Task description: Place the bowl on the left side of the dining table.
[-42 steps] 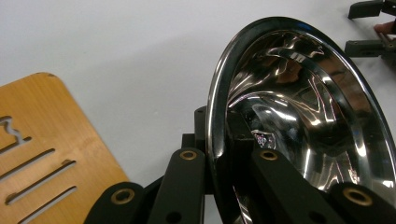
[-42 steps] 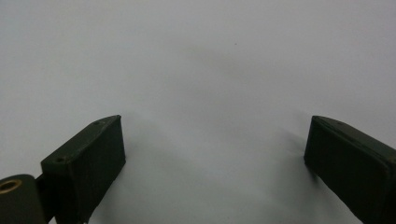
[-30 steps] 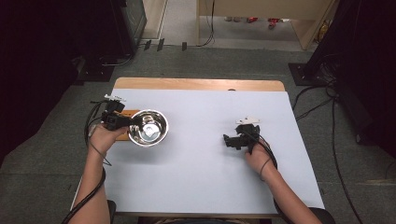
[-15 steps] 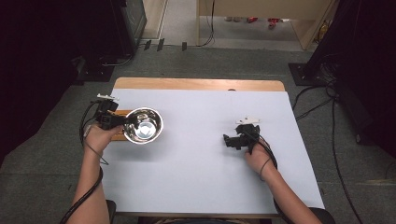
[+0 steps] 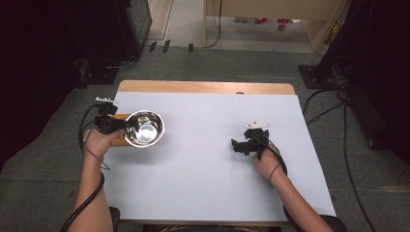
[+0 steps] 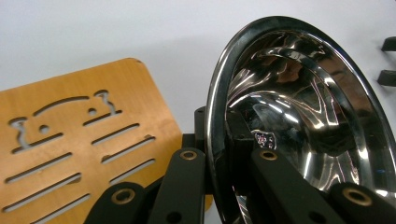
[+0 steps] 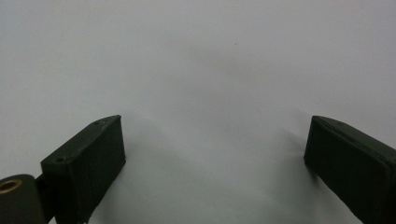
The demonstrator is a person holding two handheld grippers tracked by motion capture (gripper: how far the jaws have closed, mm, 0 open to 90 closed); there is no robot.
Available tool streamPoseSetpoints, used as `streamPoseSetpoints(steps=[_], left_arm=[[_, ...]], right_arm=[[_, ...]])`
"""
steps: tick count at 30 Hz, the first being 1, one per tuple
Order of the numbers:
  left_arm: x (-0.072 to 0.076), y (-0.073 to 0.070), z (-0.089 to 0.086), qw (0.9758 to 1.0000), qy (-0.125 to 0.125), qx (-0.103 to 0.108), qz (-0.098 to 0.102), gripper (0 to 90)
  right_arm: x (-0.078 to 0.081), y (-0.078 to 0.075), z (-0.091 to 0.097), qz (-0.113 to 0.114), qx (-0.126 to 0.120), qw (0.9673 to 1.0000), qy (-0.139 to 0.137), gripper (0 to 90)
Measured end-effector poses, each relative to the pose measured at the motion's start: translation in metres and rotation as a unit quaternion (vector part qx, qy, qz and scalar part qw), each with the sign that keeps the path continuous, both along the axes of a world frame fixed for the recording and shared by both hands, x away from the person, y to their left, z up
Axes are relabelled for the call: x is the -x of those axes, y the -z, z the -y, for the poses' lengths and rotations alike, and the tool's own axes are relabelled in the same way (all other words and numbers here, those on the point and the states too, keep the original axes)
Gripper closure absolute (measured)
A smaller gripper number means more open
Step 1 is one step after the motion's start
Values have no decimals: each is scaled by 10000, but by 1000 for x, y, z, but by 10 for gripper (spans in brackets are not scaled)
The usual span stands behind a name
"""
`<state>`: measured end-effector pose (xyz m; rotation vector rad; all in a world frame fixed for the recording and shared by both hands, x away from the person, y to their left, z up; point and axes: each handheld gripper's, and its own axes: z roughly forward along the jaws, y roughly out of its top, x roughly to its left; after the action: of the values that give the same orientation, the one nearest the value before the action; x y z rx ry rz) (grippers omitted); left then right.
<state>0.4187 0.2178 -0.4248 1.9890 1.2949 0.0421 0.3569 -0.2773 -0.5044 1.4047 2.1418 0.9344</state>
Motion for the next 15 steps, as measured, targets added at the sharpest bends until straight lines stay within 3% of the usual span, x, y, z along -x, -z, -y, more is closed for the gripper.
streamPoseSetpoints(steps=[15], left_arm=[[-4, 6, -19, 9994, -316, 136, -57, 880]], right_arm=[[0, 0, 0, -1, -3, 10000, 1, 49]])
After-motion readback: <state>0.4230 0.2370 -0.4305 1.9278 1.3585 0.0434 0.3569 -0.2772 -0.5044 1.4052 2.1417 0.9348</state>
